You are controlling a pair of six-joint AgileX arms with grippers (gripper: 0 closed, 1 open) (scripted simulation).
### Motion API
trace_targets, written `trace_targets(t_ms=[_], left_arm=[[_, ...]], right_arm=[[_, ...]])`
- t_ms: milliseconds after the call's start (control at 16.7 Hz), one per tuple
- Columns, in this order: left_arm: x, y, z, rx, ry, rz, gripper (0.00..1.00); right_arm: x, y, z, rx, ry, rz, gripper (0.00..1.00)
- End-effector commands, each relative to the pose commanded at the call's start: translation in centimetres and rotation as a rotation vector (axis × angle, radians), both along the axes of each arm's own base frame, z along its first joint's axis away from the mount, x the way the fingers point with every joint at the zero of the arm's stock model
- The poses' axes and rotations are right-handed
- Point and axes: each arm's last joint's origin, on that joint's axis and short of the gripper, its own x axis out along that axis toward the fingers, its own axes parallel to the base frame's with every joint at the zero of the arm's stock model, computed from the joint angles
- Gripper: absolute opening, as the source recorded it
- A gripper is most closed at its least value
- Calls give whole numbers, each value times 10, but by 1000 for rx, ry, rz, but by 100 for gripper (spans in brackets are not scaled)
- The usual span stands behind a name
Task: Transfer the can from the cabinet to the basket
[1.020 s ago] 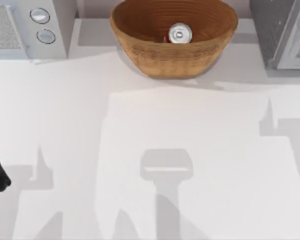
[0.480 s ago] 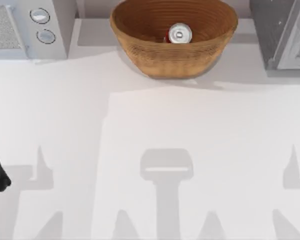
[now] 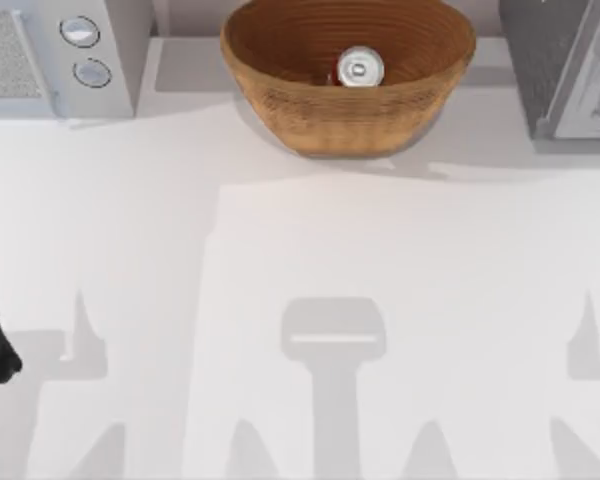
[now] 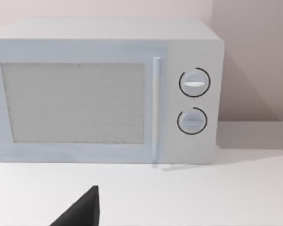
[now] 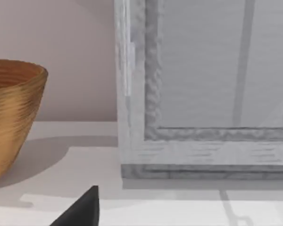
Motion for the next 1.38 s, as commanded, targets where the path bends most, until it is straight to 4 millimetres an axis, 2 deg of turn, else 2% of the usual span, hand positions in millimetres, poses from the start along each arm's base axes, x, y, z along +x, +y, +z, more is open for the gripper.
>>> trace_targets(t_ms=[360, 480, 660, 840, 1080, 1260, 1380], left_arm=[[0, 0, 0, 0, 0, 0, 100], [0, 0, 0, 0, 0, 0, 100], [0, 0, 0, 0, 0, 0, 100], [0, 0, 0, 0, 0, 0, 100], [0, 0, 0, 0, 0, 0, 100], [0, 0, 0, 0, 0, 0, 100], [0, 0, 0, 0, 0, 0, 100]], right_arm=[[16, -20, 29, -10, -49, 0, 100], [27, -35, 37, -16, -49, -3, 100], [46, -69, 42, -19, -35, -6, 100], [59, -111, 36, -11, -12, -7, 100], [58, -165, 16, 0, 3, -4, 100], [51, -191, 3, -1, 4, -2, 100], [48, -199, -1, -1, 5, -1, 100]])
